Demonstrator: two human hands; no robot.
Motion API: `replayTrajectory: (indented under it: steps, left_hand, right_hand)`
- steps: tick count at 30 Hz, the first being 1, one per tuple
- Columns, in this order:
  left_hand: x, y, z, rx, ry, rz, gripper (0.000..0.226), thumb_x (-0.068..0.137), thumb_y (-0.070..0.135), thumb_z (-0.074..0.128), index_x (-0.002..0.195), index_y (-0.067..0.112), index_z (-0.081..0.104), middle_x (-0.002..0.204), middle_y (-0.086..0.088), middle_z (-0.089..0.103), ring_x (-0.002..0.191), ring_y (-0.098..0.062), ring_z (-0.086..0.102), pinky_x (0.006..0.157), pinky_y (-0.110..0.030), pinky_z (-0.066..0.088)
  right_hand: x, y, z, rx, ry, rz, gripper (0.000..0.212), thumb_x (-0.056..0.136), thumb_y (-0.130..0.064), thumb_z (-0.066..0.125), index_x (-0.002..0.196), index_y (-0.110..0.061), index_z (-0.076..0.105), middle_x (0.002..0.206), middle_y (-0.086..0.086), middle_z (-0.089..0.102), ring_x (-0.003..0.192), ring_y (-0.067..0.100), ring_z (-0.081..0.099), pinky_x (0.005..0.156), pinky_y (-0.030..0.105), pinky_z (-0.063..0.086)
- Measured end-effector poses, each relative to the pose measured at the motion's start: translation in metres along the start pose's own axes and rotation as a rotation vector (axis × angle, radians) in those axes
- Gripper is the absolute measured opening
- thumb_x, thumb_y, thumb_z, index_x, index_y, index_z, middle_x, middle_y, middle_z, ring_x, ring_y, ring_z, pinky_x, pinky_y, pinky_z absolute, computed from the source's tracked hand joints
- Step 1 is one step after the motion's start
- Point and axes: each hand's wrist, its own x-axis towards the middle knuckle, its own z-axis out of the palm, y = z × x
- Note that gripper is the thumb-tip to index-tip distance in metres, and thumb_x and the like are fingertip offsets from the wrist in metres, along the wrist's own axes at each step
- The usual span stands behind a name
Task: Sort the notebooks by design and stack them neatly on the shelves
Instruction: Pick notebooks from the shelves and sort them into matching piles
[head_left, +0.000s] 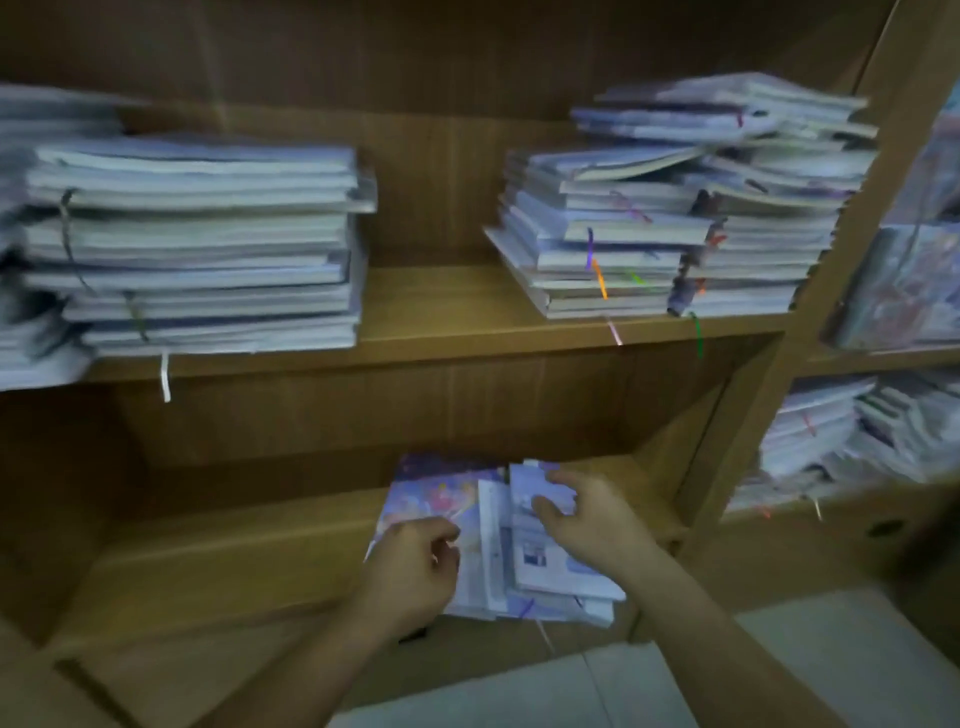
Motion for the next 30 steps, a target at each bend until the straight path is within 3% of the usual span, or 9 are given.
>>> replayTrajectory:
  steps: [2,5,9,14,18,24,26,28,30]
  left_hand:
    - [-0.006,-0.018,0.025,-0.029,-0.109,-0.1,0.033,0.094,0.029,0.064,0.126,0.022,0.067,0.12,0.005,0.069,0.09,-0.01,0.067,0.088,-0.027,0.054]
    - [-0.009,-0.032,0.049,-0.085,-0.09,-0.184,0.046,0.094,0.031,0.065,0.139,0.023,0.059,0.135,0.006,0.062,0.093,-0.002,0.062,0.093,-0.025,0.051]
    - [0.001,-0.032,0.069,-0.204,-0.096,-0.256,0.027,0.096,0.026,0.066,0.124,0.026,0.064,0.119,0.008,0.065,0.096,-0.008,0.061,0.088,-0.021,0.047]
    - [0.014,-0.02,0.089,-0.407,-0.157,-0.275,0.011,0.094,0.025,0.069,0.1,0.033,0.065,0.1,0.02,0.07,0.096,-0.005,0.069,0.087,-0.027,0.055]
    - [0.022,-0.021,0.099,-0.481,-0.175,-0.283,0.02,0.086,0.041,0.068,0.103,0.031,0.07,0.095,0.01,0.075,0.088,-0.01,0.071,0.086,-0.04,0.058]
    - [0.027,-0.026,0.096,-0.422,-0.278,-0.205,0.024,0.084,0.034,0.062,0.102,0.026,0.075,0.094,0.013,0.076,0.091,-0.006,0.07,0.087,-0.035,0.058]
    - [0.032,-0.036,0.085,-0.335,-0.181,-0.186,0.02,0.081,0.034,0.07,0.098,0.026,0.077,0.091,0.015,0.074,0.095,-0.007,0.069,0.083,-0.031,0.056]
    - [0.036,-0.051,0.066,-0.051,-0.035,-0.2,0.046,0.073,0.056,0.074,0.112,0.032,0.071,0.118,0.015,0.062,0.118,-0.017,0.057,0.096,-0.032,0.05]
    - [0.037,-0.067,0.047,0.165,-0.072,-0.371,0.077,0.067,0.072,0.07,0.134,0.038,0.055,0.142,0.008,0.041,0.138,-0.026,0.036,0.112,-0.038,0.037]
  right_hand:
    - [0.012,0.033,0.03,-0.026,-0.066,0.126,0.058,0.08,-0.076,0.061,0.12,-0.035,0.05,0.107,-0.001,0.057,0.085,0.014,0.06,0.081,0.04,0.046]
    - [0.02,0.073,0.054,-0.036,0.032,0.29,0.082,0.091,-0.063,0.059,0.158,-0.027,0.027,0.147,0.013,0.048,0.126,0.032,0.054,0.094,0.036,0.041]
    - [0.023,0.12,0.075,0.385,0.055,0.405,0.097,0.069,-0.077,0.072,0.149,-0.037,0.037,0.122,0.003,0.067,0.105,0.026,0.067,0.09,0.048,0.057]
    - [0.022,0.131,0.079,0.59,0.095,0.41,0.057,0.076,-0.043,0.086,0.124,-0.03,0.058,0.112,0.0,0.074,0.095,0.017,0.073,0.082,0.043,0.062]
    - [0.02,0.119,0.074,0.679,0.004,0.358,0.053,0.08,-0.029,0.085,0.126,-0.025,0.059,0.119,-0.001,0.072,0.101,0.015,0.073,0.085,0.038,0.062]
    - [0.011,0.108,0.067,0.754,-0.102,0.354,0.056,0.081,-0.025,0.086,0.13,-0.031,0.06,0.122,-0.002,0.073,0.107,0.019,0.072,0.093,0.048,0.059]
    - [0.009,0.104,0.066,0.798,-0.126,0.359,0.058,0.08,-0.025,0.086,0.13,-0.036,0.06,0.122,-0.004,0.073,0.106,0.021,0.072,0.09,0.049,0.06]
    - [0.008,0.097,0.067,0.845,-0.134,0.374,0.059,0.079,-0.023,0.087,0.128,-0.041,0.058,0.118,-0.006,0.074,0.103,0.022,0.074,0.083,0.051,0.061]
    - [0.009,0.092,0.068,0.873,-0.105,0.386,0.064,0.076,-0.021,0.089,0.126,-0.043,0.057,0.116,-0.006,0.075,0.101,0.024,0.074,0.079,0.055,0.061]
